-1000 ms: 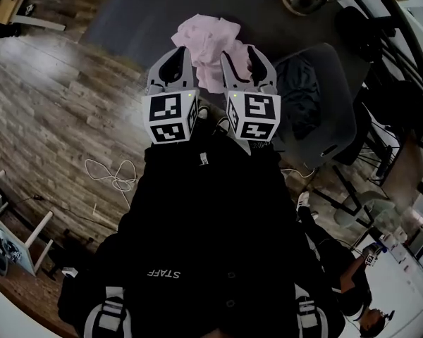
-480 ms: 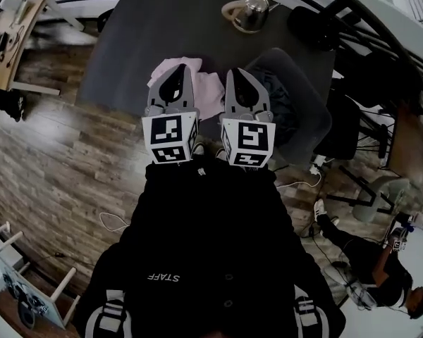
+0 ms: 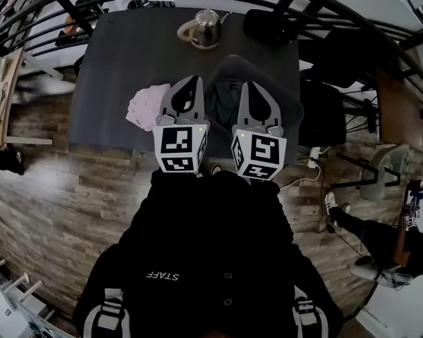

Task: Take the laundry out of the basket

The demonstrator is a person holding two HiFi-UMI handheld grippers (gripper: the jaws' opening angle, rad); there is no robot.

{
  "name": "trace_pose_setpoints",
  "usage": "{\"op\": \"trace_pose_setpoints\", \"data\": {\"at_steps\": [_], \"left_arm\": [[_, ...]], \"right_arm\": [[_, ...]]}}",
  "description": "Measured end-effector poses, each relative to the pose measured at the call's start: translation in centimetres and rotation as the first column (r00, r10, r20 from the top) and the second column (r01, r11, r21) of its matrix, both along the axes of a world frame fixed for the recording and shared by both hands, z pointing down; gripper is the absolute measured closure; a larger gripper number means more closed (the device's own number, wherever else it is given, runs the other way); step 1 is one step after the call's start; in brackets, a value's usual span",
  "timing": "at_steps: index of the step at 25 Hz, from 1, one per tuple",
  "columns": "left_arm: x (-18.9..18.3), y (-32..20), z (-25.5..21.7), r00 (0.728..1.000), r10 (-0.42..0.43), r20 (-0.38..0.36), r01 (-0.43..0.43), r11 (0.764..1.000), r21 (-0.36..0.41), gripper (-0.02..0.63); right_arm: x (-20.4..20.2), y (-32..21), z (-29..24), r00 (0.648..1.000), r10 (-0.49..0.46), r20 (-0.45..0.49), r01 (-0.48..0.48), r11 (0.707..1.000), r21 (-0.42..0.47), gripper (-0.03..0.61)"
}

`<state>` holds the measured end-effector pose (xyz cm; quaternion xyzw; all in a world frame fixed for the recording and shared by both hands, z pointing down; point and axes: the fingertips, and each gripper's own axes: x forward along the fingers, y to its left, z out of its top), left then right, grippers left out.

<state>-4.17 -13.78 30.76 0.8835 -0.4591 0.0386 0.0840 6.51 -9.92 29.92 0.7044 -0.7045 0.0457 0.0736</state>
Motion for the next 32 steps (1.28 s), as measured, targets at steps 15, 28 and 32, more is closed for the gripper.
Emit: {"op": "trace_pose_setpoints", "data": {"at_steps": [15,28,32], "left_arm": [[9.4,2.4,-3.4,0.976,0.217,-0.014,-0.215,0.974,0.069,0.617],[11.4,3.9,-3.6,0.970,0.244,-0.011,-0.243,0.968,0.069,0.617],[11.5,4.0,-3.0,0.968,0.250,0.008,-0.250,0.967,0.058,0.615]], "right_arm": [[8.1,4.2,-3.1,0.984,0.180,0.005,-0.180,0.981,0.078,0.563],[9.9,5.7,-3.3,0.980,0.198,0.012,-0.198,0.977,0.080,0.563],[10.3,5.8,-2.7,0.980,0.198,0.019,-0.199,0.978,0.067,0.563]]}}
